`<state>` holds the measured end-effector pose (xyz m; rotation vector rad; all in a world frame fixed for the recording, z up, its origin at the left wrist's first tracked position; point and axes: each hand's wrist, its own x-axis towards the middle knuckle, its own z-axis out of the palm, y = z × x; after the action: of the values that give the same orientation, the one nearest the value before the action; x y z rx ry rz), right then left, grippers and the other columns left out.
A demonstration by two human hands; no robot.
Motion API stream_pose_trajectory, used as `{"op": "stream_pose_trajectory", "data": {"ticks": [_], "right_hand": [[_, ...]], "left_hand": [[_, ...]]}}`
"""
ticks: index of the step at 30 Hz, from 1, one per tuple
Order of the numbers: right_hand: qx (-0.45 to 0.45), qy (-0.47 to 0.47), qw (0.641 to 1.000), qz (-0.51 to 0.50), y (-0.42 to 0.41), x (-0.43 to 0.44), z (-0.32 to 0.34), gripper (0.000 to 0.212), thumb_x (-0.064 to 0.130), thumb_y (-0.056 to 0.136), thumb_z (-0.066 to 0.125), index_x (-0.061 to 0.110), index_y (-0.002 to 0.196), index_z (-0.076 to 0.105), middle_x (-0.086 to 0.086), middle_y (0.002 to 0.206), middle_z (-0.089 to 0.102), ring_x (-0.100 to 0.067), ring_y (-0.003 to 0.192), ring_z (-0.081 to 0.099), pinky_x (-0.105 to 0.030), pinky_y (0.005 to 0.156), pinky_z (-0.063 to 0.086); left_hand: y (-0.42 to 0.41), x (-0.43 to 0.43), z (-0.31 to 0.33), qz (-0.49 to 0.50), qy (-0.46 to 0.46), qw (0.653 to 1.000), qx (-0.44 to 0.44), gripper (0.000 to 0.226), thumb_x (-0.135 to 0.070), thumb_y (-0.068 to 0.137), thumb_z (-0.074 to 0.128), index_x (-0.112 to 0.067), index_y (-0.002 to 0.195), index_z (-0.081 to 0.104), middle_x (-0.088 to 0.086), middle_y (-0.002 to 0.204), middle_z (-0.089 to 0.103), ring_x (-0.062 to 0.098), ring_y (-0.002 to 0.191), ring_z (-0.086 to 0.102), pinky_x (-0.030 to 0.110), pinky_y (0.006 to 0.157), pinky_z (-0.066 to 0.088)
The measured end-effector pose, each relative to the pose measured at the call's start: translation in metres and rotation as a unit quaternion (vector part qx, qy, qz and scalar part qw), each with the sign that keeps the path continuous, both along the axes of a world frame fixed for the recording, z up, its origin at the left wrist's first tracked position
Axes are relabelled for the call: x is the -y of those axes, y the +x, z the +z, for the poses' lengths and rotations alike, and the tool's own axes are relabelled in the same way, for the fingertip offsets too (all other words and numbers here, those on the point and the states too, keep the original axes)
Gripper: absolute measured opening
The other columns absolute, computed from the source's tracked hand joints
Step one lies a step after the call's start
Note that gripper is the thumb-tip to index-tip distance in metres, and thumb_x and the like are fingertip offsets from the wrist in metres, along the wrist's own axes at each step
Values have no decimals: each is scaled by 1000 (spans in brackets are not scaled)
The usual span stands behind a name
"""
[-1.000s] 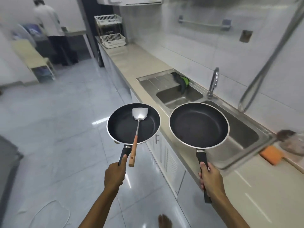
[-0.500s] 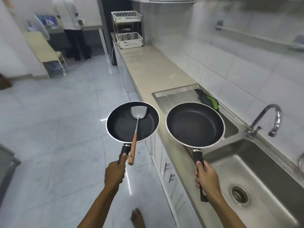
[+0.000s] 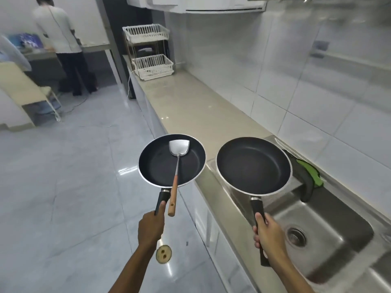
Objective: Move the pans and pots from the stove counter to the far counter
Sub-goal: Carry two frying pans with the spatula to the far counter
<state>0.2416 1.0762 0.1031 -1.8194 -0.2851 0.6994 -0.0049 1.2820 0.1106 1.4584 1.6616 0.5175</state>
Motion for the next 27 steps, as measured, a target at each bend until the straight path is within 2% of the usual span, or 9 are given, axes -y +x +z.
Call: {"op": "stream_pose_trajectory", "data": {"ticks": [3, 10, 14, 18, 22, 27], "right_hand": [[2, -7, 1000, -3, 17, -58, -4, 24, 24, 103, 51, 8, 89, 61, -8, 59, 53, -15, 40, 45, -27, 38, 40], [16, -31, 999, -13, 79, -217, -23, 26, 28, 104, 50, 12, 85, 60, -11, 61, 58, -13, 40, 49, -27, 39, 44], [27, -48, 998, -32, 114, -312, -19, 25, 26, 103, 50, 13, 85, 61, -12, 61, 62, -17, 39, 52, -29, 39, 46], [0, -40, 998, -43, 141, -394, -14, 22, 23, 103, 50, 10, 87, 59, -11, 60, 56, -19, 39, 46, -29, 40, 42], [-11, -32, 998, -60, 159, -468, -20, 20, 23, 103, 50, 12, 90, 60, -11, 59, 53, -19, 40, 43, -29, 40, 39], [-24, -24, 992, -123, 163, -563, -36, 19, 22, 103, 51, 12, 90, 60, -9, 58, 52, -18, 38, 40, -27, 39, 37]], "left_hand": [[24, -65, -6, -19, 3, 1000, -3, 64, -65, 93, 45, -7, 69, 56, 11, 64, 57, 21, 56, 51, 29, 54, 42], [94, -230, -30, -43, -15, 999, -2, 62, -64, 93, 46, -8, 66, 54, 10, 63, 56, 19, 54, 49, 27, 52, 40], [135, -326, -23, -48, -19, 999, -15, 63, -66, 92, 46, -11, 62, 51, 7, 59, 53, 17, 51, 47, 27, 51, 40], [169, -417, -18, -71, 0, 997, -38, 65, -68, 91, 45, -11, 60, 50, 7, 57, 55, 18, 51, 50, 30, 51, 42], [200, -504, -19, -88, 3, 996, -32, 65, -69, 91, 44, -12, 59, 50, 5, 54, 55, 18, 48, 51, 27, 46, 42], [231, -623, -35, -143, 11, 989, -34, 64, -67, 92, 45, -11, 61, 51, 6, 55, 55, 18, 48, 49, 27, 45, 41]]}}
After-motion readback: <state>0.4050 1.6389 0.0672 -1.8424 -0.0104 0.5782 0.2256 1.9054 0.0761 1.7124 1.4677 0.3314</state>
